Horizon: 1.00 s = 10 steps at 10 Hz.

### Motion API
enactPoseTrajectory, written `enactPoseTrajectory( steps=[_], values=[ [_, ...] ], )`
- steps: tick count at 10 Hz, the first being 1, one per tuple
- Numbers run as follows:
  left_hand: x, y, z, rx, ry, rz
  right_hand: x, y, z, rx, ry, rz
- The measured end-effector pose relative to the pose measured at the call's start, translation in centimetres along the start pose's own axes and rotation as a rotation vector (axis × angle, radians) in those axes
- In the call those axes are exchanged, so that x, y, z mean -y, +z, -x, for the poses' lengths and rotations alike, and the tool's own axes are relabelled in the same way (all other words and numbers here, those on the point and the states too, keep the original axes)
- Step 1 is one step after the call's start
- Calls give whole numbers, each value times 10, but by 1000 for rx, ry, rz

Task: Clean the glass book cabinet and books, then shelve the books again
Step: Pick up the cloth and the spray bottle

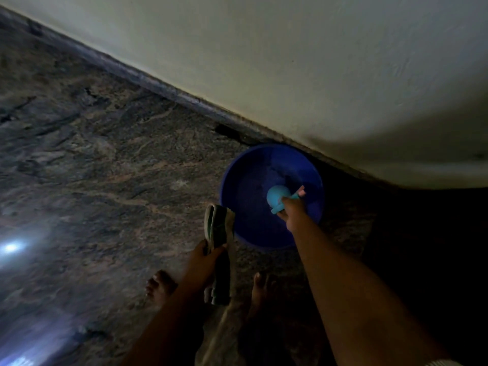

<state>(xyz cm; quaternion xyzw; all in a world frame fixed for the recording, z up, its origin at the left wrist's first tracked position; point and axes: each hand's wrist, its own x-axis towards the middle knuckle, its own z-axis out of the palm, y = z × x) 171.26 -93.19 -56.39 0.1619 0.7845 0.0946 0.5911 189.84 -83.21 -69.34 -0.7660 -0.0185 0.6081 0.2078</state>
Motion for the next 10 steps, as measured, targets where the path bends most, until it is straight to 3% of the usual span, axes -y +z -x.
enactPoseTrajectory(
  steps=[2, 4, 5, 6, 7, 8, 9, 10],
  values=[
    [-12, 4, -5, -1, -21, 97, -9, -9, 38, 4, 26, -81],
    [-34, 14, -6, 18, -121, 294, -42, 9, 113, 394, 132, 212],
    [-43, 15, -1, 91, -228, 430, -49, 24, 115, 408, -13, 362],
    [-36, 6, -9, 98, -217, 404, -36, 32, 107, 273, -57, 241],
    [-17, -21, -20, 47, -150, 350, -18, 41, 95, 154, -90, 306],
    [1, -53, -15, 24, -101, 343, -1, 42, 106, 47, -140, 858],
    [12, -85, 2, 53, -79, 378, -1, 54, 139, 150, -138, 956],
    [22, -123, 25, 46, -56, 415, -4, 67, 186, 241, -59, 895]
  ],
)
